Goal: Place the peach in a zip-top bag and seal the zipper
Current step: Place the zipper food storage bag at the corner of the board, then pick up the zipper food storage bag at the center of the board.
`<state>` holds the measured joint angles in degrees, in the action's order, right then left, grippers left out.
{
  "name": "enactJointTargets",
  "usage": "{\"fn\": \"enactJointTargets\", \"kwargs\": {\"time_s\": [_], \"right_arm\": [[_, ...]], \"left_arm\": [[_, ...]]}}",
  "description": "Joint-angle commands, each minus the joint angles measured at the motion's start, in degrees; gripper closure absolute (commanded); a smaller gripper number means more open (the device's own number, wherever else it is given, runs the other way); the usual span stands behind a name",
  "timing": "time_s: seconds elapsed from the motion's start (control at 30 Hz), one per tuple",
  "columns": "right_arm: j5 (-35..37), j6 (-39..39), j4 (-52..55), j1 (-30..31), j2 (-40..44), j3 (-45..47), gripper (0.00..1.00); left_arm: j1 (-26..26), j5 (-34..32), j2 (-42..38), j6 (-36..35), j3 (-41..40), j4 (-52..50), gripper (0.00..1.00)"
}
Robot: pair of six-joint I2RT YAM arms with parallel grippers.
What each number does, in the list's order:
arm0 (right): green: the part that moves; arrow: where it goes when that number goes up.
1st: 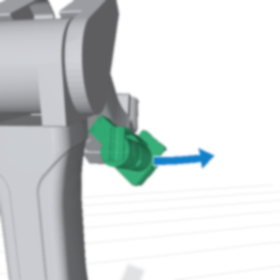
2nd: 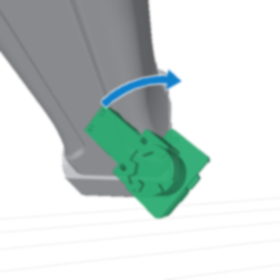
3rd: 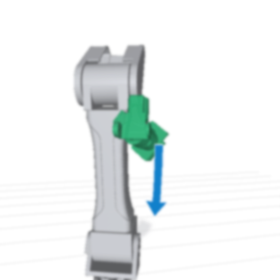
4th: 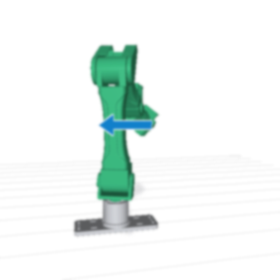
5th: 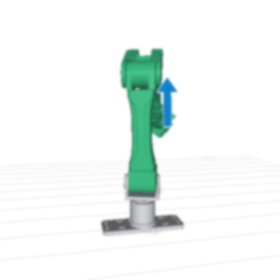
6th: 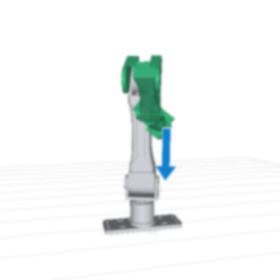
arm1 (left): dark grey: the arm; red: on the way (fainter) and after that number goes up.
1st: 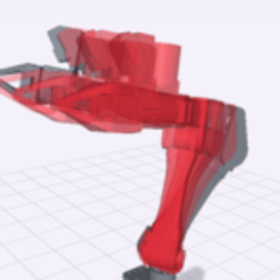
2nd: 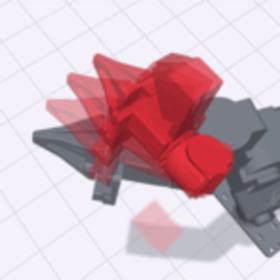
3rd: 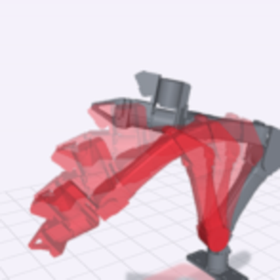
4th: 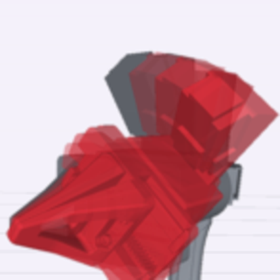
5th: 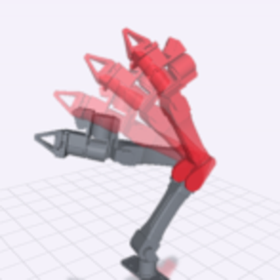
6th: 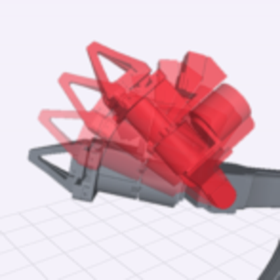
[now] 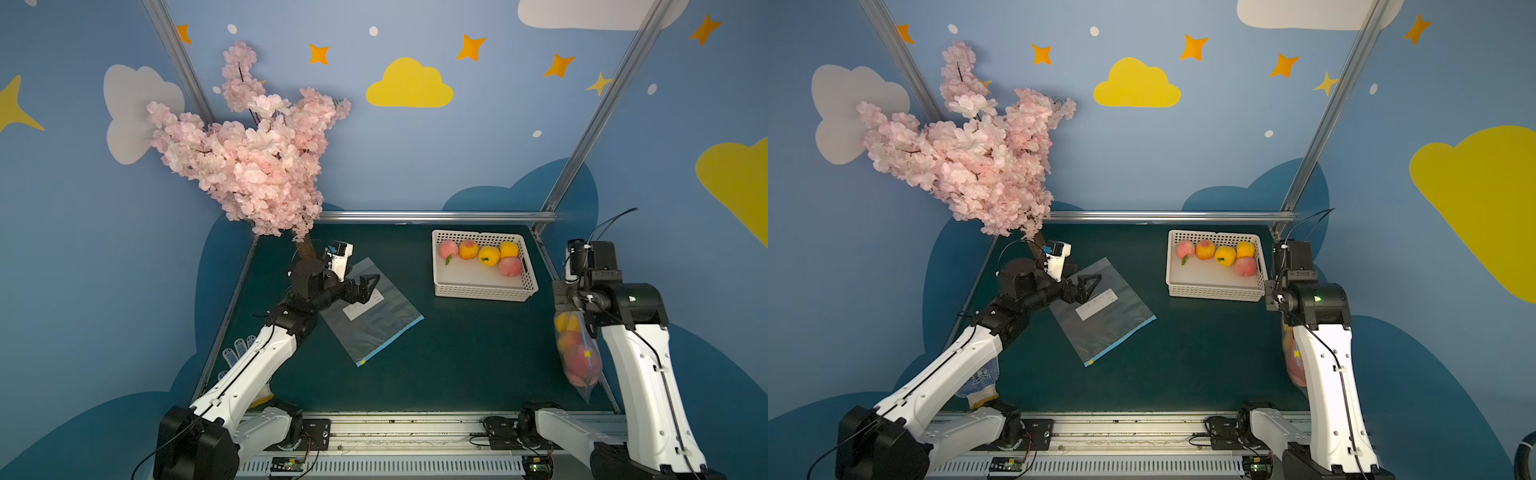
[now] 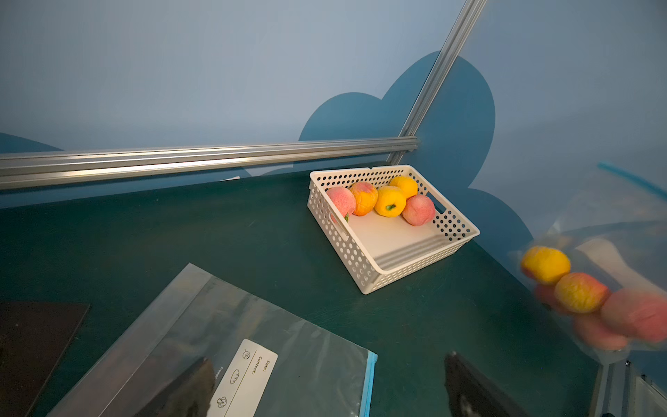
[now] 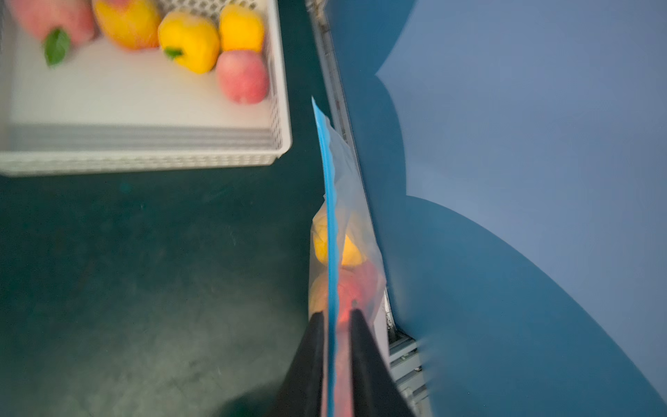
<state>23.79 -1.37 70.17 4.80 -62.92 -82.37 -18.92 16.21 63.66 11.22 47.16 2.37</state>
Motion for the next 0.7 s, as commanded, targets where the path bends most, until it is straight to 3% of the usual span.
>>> {"fn": "enactJointTargets", "kwargs": {"time_s": [0.0,0.07,0.17,0.33,0.5,0.67], "right_arm": [[-20.5,0.8,-2.1,0.7,0.0,3.5,0.53],[-32.6,1.6,-5.8,1.1,0.8,5.8,0.44],[-42.9,5.3,-11.9,1.5,1.7,8.1,0.37],[-52.7,12.6,-22.1,2.4,1.0,10.2,0.36],[-57.9,22.9,-35.6,6.4,-1.2,16.3,0.32],[-54.9,31.6,-47.0,10.8,-4.4,23.8,0.25]], "left_arm": [[-0.2,-0.4,-0.9,-1.1,2.1,-1.1,0.00],[-0.1,-0.6,-0.9,-0.9,2.2,-1.5,0.00],[-0.2,-0.8,-0.6,0.3,2.7,-2.7,0.00],[-0.2,-2.4,2.0,4.6,7.5,-12.4,0.00],[-1.7,-4.4,7.9,3.5,14.4,-26.6,0.02],[-9.9,-18.0,13.6,0.7,17.5,-37.6,0.00]]}}
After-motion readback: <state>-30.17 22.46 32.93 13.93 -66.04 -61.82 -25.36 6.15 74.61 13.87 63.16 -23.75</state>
